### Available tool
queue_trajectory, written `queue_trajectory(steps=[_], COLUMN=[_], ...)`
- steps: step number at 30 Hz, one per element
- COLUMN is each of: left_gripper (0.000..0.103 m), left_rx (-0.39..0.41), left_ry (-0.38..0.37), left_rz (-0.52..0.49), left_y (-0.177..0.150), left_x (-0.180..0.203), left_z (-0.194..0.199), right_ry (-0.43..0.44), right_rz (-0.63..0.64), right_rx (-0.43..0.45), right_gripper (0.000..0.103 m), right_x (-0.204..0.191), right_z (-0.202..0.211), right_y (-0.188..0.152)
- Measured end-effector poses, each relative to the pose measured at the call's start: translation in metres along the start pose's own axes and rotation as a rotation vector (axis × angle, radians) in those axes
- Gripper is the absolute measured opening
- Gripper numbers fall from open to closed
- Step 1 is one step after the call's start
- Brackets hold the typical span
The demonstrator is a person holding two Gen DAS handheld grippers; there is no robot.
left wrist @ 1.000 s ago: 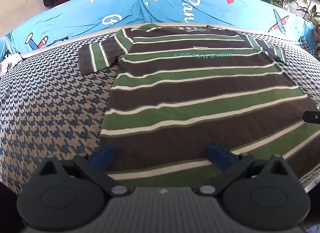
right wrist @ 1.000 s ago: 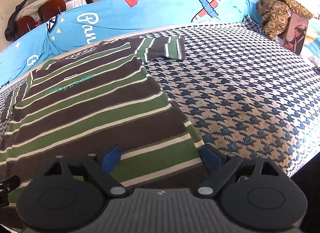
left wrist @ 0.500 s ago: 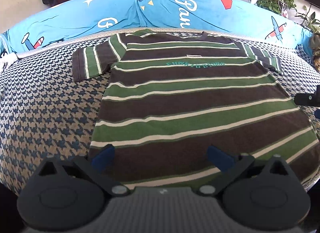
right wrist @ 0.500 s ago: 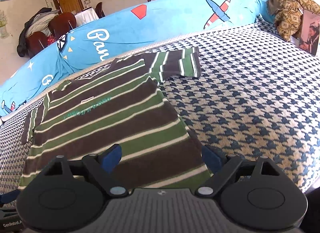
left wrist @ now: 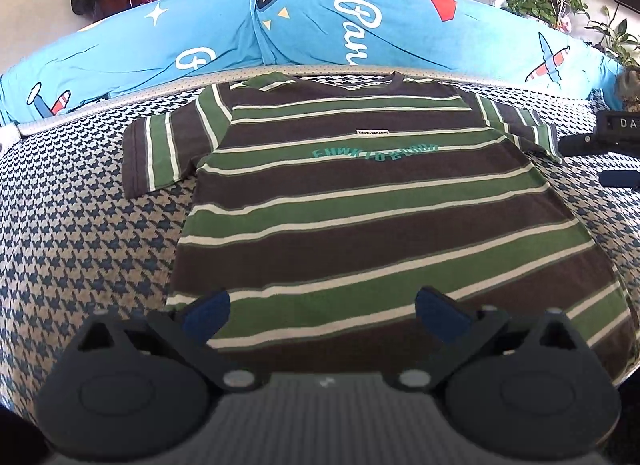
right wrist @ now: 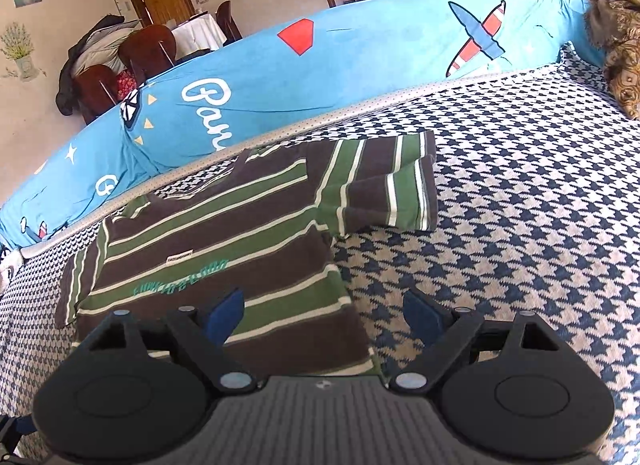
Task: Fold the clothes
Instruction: 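Move the right gripper toward the folded sleeve of the shirt, then close the right gripper on the folded sleeve edge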
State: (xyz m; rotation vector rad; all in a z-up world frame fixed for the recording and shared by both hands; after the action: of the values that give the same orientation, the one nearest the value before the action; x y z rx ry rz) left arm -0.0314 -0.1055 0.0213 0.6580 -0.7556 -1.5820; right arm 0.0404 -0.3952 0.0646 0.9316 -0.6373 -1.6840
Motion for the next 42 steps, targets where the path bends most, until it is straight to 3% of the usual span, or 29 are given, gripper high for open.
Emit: queue_trajectory(steps=[10, 16, 22, 29, 42], left_gripper=[0.103, 0.103, 0.103, 0.103, 0.103], left_rx=[-0.001, 0.006, 0.034, 0.015, -0.005], left_ry=[0.007, -0.003, 0.002, -0.026, -0.051], left_rz=[-0.043, -0.068, -0.047, 0.078, 0.092], left_y=[0.034, 0.055, 0.081, 0.094, 0.090], left_x=[-0.004, -0.009, -0.025, -0.040, -0.031], left_z=[-0.022, -0.034, -0.046, -0.060, -0.064], right_ry=[-0.001, -0.019, -0.001, -0.002, -0.028], right_rz=[-0.065, -0.104, -0.160, -0.257, -0.277], right_rx=[0.027, 0.038, 0.048, 0.058, 0.061], right_gripper=[0.087, 0.069, 0.061, 0.061, 0.061], right_x=[0.027, 0.049, 0.062, 0.078, 0.085], right_z=[-0.027, -0.045, -0.061, -0.084, -0.123], right_y=[0.031, 0.042, 0.052, 0.060, 0.062])
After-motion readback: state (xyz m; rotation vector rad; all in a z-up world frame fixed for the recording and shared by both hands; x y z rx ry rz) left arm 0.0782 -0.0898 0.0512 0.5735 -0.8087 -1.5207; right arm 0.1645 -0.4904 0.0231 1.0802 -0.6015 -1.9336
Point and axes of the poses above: each gripper's, at about its wrist camera, not at the fingertips, and z roughly against the way its jaws point, x to its right, y to its top, the point moved 7 cm from there along -z, roughly the way its jaws point, and after that the axes turned 9 degrees about x, right-handed, at the moved point
